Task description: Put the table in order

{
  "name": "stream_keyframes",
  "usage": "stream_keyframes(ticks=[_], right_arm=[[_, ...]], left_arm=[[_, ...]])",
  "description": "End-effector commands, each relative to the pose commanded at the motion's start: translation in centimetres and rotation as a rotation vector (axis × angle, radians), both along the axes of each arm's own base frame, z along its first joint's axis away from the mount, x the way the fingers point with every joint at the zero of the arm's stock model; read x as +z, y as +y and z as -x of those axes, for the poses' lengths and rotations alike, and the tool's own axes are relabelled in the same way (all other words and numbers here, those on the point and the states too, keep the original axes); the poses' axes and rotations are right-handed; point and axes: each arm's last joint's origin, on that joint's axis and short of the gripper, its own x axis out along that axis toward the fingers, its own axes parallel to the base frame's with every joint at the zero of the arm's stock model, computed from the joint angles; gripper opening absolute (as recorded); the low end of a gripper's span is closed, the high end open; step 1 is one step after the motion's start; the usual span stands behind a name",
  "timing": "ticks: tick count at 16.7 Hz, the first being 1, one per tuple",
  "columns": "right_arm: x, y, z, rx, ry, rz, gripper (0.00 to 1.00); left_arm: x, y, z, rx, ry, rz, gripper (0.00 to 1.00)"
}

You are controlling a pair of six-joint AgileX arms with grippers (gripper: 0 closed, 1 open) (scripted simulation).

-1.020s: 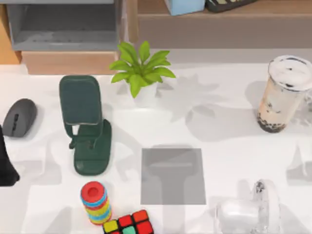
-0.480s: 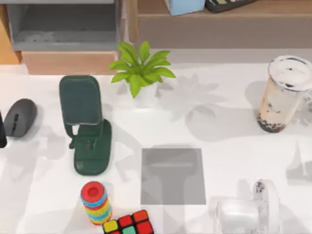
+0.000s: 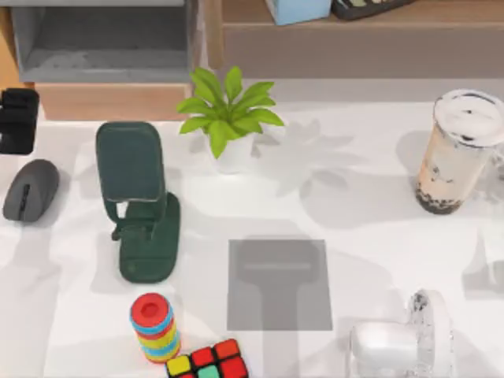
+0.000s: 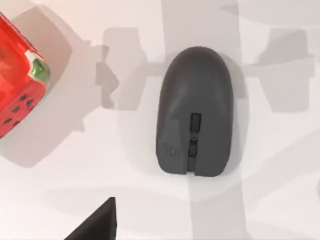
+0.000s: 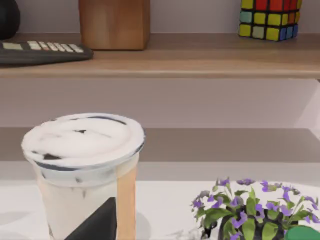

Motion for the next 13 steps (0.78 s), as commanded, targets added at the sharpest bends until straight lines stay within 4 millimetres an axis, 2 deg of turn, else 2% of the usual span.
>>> stream_keyframes(ticks=[4, 7, 10, 13], right_arm=[[0.0, 0.0, 0.0, 0.0, 0.0, 0.0, 1.0], [0.0, 0.0, 0.0, 0.0, 0.0, 0.0, 1.0], [0.0, 0.0, 0.0, 0.0, 0.0, 0.0, 1.0], [0.0, 0.0, 0.0, 0.0, 0.0, 0.0, 1.0]], left_arm=[[-2.8, 0.4, -6.5, -0.021, 0.26, -0.004, 1.0], [-5.3, 0.6, -10.0, -0.037, 0.4, -0.006, 1.0], [-7.3, 0.7, -12.1, -0.047, 0.484, -0.007, 1.0], [-7.7, 0.7, -12.6, -0.05, 0.503, -0.008, 1.0]])
